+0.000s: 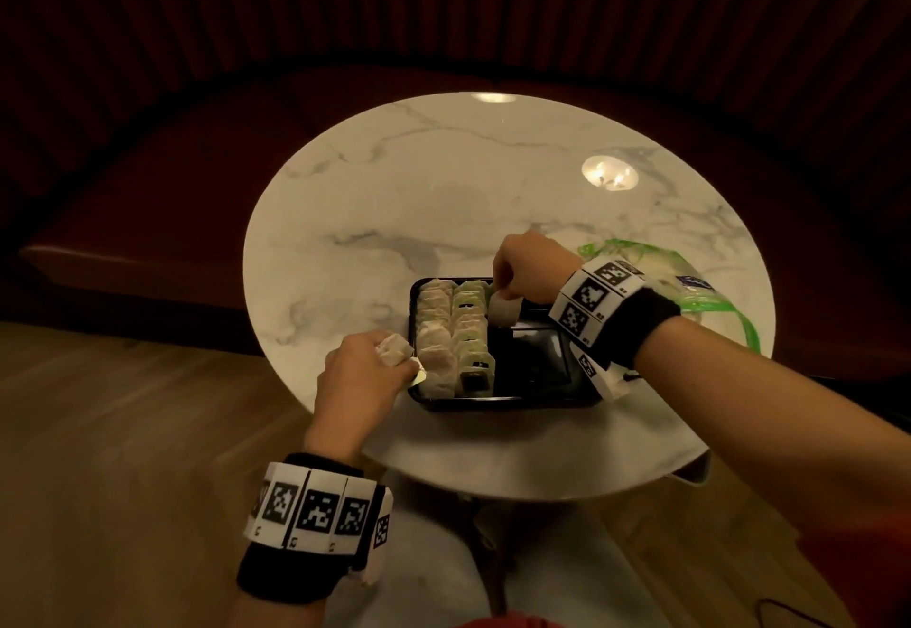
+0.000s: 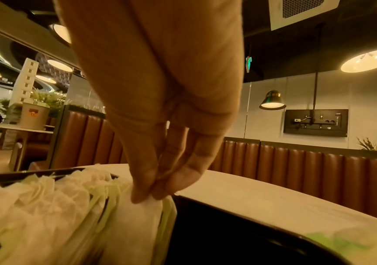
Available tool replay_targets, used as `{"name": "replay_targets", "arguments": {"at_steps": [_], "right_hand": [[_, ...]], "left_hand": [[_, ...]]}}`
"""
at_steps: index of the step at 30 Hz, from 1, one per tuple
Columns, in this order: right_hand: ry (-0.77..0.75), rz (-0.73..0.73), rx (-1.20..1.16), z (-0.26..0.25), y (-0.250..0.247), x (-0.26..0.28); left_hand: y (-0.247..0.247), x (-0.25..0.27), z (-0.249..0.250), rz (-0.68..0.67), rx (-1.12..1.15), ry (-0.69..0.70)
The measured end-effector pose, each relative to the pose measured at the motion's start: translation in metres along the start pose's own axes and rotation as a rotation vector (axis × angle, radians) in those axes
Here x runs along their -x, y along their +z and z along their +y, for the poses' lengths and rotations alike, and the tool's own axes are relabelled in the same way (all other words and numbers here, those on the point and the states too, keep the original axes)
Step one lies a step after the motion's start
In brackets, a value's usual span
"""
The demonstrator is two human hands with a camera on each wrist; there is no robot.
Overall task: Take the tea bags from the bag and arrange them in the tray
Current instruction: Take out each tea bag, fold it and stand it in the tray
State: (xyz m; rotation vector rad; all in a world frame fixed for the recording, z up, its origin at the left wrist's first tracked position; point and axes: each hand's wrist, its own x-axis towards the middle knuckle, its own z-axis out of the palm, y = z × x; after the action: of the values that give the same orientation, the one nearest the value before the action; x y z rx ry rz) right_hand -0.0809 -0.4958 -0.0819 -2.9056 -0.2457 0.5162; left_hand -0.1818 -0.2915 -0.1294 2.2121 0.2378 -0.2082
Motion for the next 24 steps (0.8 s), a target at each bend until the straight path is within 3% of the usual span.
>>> {"name": "replay_targets", "arguments": {"at_steps": [17,24], "right_hand": [[0.049,0.142,-0.033,0.011,0.009,-0.013],[-0.063,0.193,-0.102,-0.006,-0.011,0.029]], "left_hand": [[-0.007,-0.003,0.003,-0.017,0.065,0.004],[-0.017,0.013,0.028,-0.116,0.753,-0.091]]}}
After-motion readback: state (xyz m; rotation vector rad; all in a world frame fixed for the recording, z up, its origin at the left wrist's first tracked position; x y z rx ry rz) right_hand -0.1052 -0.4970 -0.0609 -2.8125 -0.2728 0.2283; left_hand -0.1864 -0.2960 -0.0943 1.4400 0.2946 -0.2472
